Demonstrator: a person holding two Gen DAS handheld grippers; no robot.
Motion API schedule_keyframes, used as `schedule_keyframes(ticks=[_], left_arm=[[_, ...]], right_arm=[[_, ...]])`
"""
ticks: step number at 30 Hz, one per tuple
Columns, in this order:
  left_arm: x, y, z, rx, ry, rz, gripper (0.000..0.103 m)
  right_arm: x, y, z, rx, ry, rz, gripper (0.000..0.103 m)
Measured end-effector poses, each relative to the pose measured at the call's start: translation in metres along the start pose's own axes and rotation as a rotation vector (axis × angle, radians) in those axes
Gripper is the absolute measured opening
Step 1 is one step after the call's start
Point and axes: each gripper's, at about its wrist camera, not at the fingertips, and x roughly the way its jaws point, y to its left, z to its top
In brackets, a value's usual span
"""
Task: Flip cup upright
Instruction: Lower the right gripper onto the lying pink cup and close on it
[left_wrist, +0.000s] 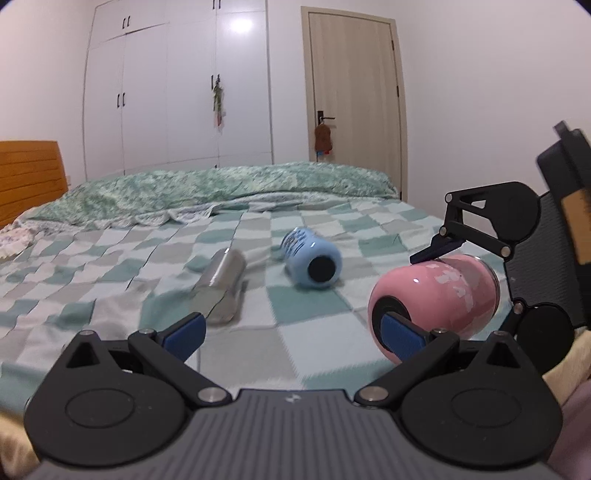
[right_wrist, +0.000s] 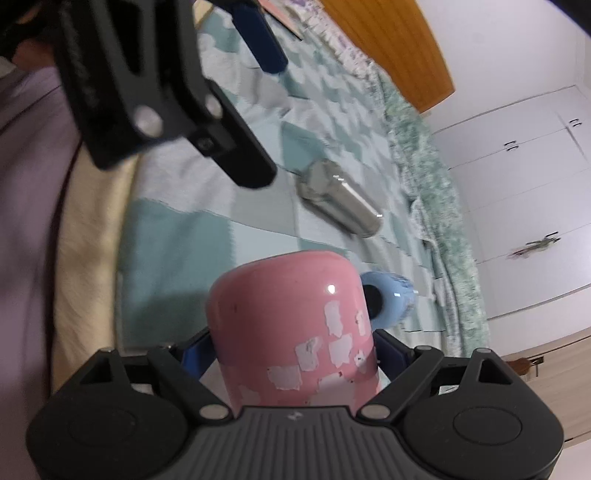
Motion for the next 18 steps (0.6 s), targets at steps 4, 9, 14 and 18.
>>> schedule_keyframes(ticks=[4,9,14,18], left_arm=[[-0.01,0.011,-0.013,-0.005,0.025,0.012,0.103],[-0.018,0.02,-0.024,-0.015,0.037,0.027,0.103],[-0.021,0.023,-0.025,-0.017,0.038,0.029,0.103],[-0.026,0.018,-0.022,0.02,0.029,0.018,0.103]], right_arm=[[0.016,0.014,0.009,0.026,0.028,0.056,0.088],[0.035,0.018,0.015,0.078,0.048,0.076,0.089],[0.034,0.02,0.015,0.075,0.066,0.066,0.091],[0.009,0.008,0.011,0.15,0.001,0.06,0.103]])
